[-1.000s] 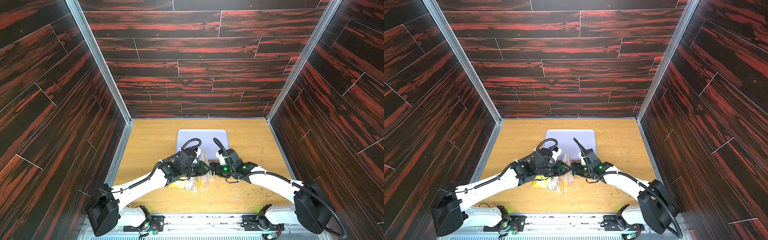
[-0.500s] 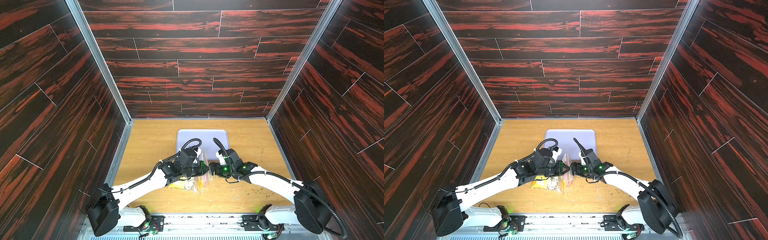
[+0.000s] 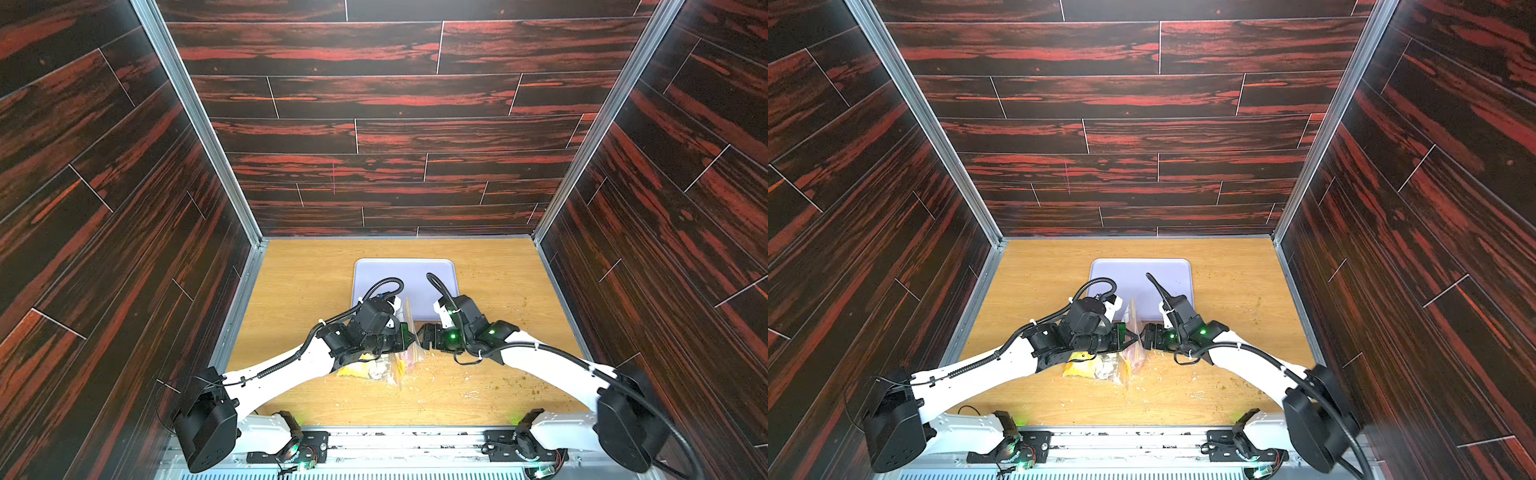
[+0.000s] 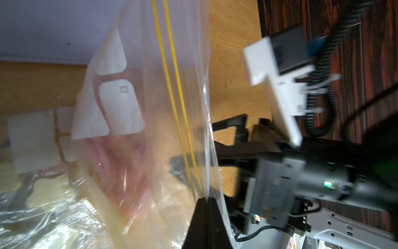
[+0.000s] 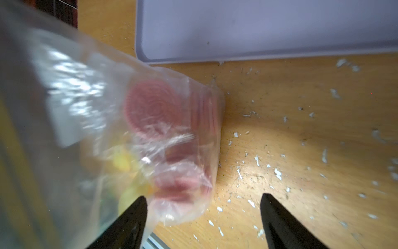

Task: Pour cookies out of the ziploc bag
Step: Open the ziploc bag at the center of the board.

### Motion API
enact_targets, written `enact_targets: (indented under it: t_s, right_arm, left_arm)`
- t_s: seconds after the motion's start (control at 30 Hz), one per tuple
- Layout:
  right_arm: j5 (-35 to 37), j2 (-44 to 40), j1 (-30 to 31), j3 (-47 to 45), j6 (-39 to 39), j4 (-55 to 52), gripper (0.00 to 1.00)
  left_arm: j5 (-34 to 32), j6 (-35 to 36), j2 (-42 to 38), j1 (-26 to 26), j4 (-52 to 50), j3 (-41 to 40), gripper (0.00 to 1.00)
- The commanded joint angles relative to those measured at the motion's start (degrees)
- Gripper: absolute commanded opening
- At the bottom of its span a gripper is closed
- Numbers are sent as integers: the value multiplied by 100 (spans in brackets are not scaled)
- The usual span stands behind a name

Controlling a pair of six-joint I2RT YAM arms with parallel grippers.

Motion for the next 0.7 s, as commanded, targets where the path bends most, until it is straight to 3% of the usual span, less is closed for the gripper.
enact_targets:
  t_s: [0.0,0.3,0.47,0.67]
  right_arm:
    - [211,-348,36,238,-199,-501,80]
    - [-387,-888,32,198,-429,-251,62]
    - [-911,-919,31,160,-489,132,46]
    - [-950,-968,30,240,-597,157,50]
  left_arm:
    - [-150,138,-87,-5,-235,195,0]
    - [-62,183,-1,-7,-99,260,0]
    - [52,230,49,-7,-110,304,0]
    - [41,323,99,-7,-253,368,0]
